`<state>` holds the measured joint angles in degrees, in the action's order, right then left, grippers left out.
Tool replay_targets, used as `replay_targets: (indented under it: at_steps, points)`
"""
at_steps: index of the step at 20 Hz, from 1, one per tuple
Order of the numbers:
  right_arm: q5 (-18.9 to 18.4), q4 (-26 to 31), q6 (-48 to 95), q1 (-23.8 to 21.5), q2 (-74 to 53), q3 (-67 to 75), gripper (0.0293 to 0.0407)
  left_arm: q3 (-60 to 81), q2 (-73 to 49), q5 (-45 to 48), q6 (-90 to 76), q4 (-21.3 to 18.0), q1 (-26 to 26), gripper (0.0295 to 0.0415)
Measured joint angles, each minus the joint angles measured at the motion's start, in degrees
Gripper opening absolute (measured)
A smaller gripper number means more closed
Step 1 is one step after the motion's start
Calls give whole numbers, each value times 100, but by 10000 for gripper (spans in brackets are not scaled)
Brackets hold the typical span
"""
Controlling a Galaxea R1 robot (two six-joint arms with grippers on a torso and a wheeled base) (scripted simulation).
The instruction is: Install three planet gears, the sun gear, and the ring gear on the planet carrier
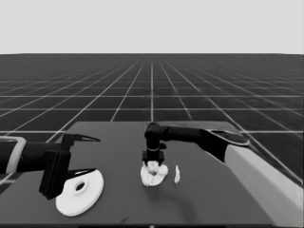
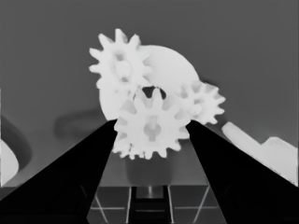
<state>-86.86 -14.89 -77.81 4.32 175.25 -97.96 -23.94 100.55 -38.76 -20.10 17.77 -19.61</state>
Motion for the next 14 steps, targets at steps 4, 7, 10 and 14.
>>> replay_targets:
  at_steps: [4,7,10,14]
  points:
    - [49,-104,70,104,31,-116,310,0,0,0,0,0,0,385]
    - [53,-110,10,167,27,-127,310,0,0,0,0,0,0,385]
    - [53,-109,-146,175,28,-127,309,0,0,0,0,0,0,385]
    - [53,-109,-381,175,28,-127,309,0,0,0,0,0,0,385]
